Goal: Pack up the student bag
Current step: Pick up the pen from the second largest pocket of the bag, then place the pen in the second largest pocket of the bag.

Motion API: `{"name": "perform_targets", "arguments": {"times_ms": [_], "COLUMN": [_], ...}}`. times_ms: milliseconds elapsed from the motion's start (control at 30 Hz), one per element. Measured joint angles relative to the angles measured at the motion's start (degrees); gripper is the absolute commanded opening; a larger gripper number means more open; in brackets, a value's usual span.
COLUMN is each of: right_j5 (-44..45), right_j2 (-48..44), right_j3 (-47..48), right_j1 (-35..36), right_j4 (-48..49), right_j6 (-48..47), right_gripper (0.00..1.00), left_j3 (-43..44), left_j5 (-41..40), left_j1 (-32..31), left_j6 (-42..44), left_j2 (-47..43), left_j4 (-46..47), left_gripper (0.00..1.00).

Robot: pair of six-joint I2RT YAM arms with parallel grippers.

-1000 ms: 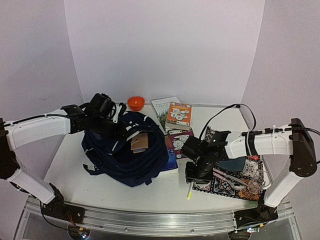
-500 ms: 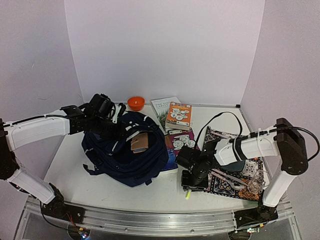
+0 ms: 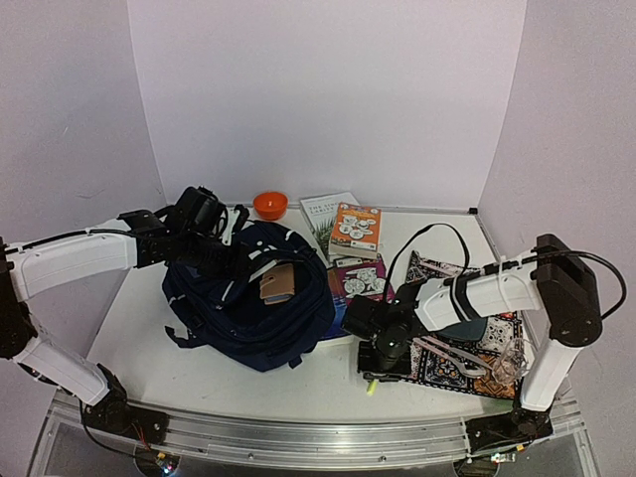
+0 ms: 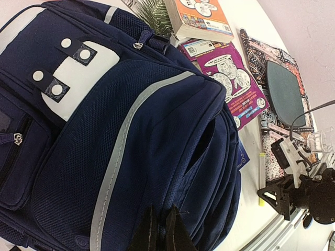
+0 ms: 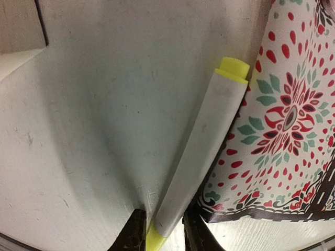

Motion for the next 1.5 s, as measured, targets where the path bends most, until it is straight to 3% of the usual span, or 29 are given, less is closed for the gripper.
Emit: {"name": "perform_targets", "arguments": {"times_ms": [233, 600, 933, 1267, 1500], "right_j5": [0.77, 3.3, 2.48, 0.32, -0.09], "right_j2": [0.77, -5.31, -7.91, 6.42, 14.18], "right_j3": [1.34, 2.89, 13.74, 24.05, 33.38], "right_j1": [0.12, -0.14, -0.3, -1.07, -1.8], "right_j4": [-0.65, 1.57, 8.59, 19.78, 23.72], "right_j6": [-0.28, -1.92, -4.31, 0.73, 6.0], "right_gripper": [0.0, 0.0, 0.0, 0.0, 0.06], "left_j3": [-0.21, -0.21, -0.2, -0.1, -0.09], "left_j5": [0.26, 0.87, 1.86, 3.0, 4.12], "left_j1": [0.05, 0.19, 0.4, 0.43, 0.67], "left_j6": [0.04, 0.02, 0.02, -0.03, -0.36], "left_j2": [-0.08, -0.06, 0.22, 0.31, 0.44], "left_j4": [0.0, 0.0, 0.0, 0.0, 0.15], "left_gripper": [0.0, 0.0, 0.0, 0.0, 0.0]}}
